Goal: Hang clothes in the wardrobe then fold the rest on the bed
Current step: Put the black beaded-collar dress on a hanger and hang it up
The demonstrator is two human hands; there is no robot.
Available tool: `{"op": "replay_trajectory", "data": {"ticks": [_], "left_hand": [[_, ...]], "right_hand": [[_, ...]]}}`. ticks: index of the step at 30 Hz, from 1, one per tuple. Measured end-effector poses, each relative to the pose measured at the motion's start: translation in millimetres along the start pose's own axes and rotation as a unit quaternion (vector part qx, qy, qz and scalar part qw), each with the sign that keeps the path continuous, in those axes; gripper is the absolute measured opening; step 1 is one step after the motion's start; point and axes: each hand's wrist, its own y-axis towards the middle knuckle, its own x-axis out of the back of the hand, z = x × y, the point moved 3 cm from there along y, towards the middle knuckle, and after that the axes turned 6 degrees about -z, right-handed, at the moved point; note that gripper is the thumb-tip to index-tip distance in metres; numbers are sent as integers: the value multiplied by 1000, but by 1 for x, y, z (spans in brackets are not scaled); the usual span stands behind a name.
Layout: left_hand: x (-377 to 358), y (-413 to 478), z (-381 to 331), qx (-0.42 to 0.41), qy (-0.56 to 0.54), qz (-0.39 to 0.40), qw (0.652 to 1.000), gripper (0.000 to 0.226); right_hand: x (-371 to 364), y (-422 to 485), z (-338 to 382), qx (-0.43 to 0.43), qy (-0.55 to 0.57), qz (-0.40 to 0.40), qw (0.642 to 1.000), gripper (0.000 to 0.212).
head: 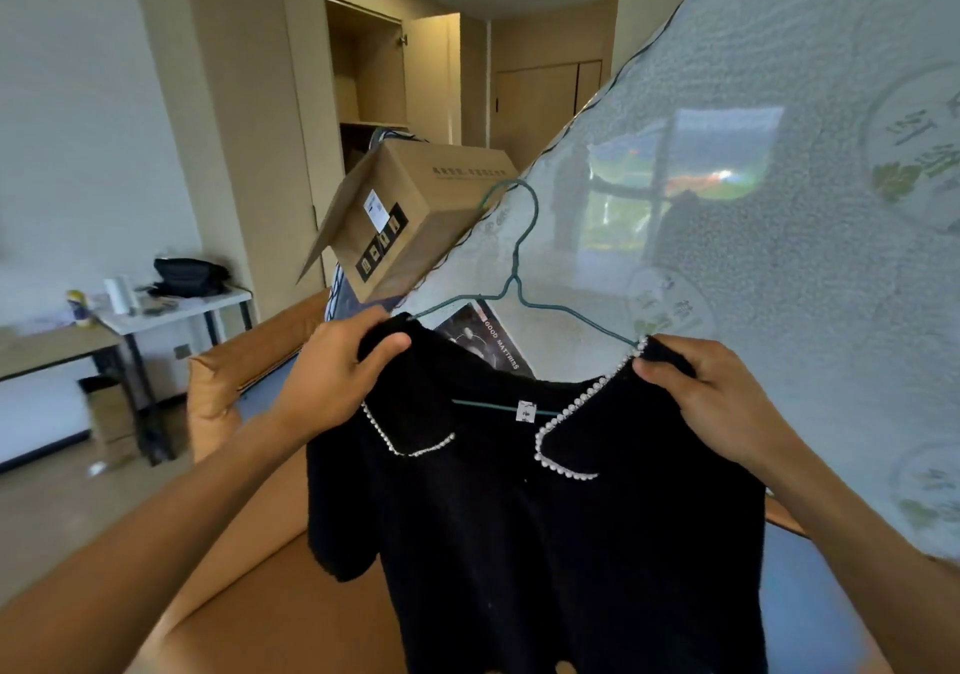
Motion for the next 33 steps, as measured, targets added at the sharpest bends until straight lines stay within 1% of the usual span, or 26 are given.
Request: {"op": "replay_trajectory", "data": {"ticks": [3, 5, 6, 7, 9, 11, 12, 14, 16, 18, 20, 21, 23, 25, 28, 29, 31, 33], "left_hand": [[25, -16, 21, 40, 2, -24, 999, 45], [51, -30, 35, 62, -5, -41, 997, 35], [57, -33, 41, 64, -6, -43, 997, 27], [69, -40, 52, 70, -1, -45, 997, 20], [89, -51, 73, 100, 9, -53, 994, 18], [116, -67, 100, 136, 12, -65, 988, 27], [131, -75, 112, 149, 9, -68, 986, 31], [163, -91, 134, 165, 16, -63, 984, 30], [198, -107, 156, 174, 35, -63, 982, 25], [232, -122, 178, 190, 43, -80, 977, 23], [265, -139, 202, 221, 46, -102, 969, 28], [282, -148, 214, 234, 53, -104, 965, 29], [313, -161, 235, 249, 66, -102, 961, 26], [341, -173, 255, 257, 82, -101, 958, 24], [379, -190, 287, 281, 109, -83, 950, 20], [391, -195, 298, 291, 121, -76, 946, 24], [412, -205, 315, 309, 155, -71, 936, 41], [430, -215, 331, 327, 176, -82, 925, 49]], "right_hand": [[-30, 4, 18, -1, 8, 116, 993, 30], [-57, 3, 41, 3, 51, 184, 982, 50], [-64, 2, 49, 1, 66, 199, 978, 57], [-78, 4, 58, 10, 69, 206, 976, 57], [-103, 7, 72, 18, 66, 194, 979, 44], [-135, 12, 88, 9, 78, 171, 982, 21], [-152, 15, 97, 6, 90, 166, 982, 17], [-189, 17, 118, 18, 88, 170, 981, 17], [-229, 19, 142, 38, 62, 186, 980, 14], [-269, 18, 162, 44, 46, 225, 972, 6], [-308, 14, 184, 53, 42, 256, 964, 22], [-328, 13, 193, 56, 43, 265, 962, 27], [-364, 12, 207, 65, 58, 264, 961, 23], [-401, 14, 219, 53, 94, 237, 966, 16], [-455, 17, 240, 32, 141, 217, 965, 15], [-473, 18, 249, 31, 149, 221, 963, 16], [-507, 21, 264, 29, 164, 230, 959, 12], [-543, 25, 279, 27, 178, 243, 953, 10]]}}
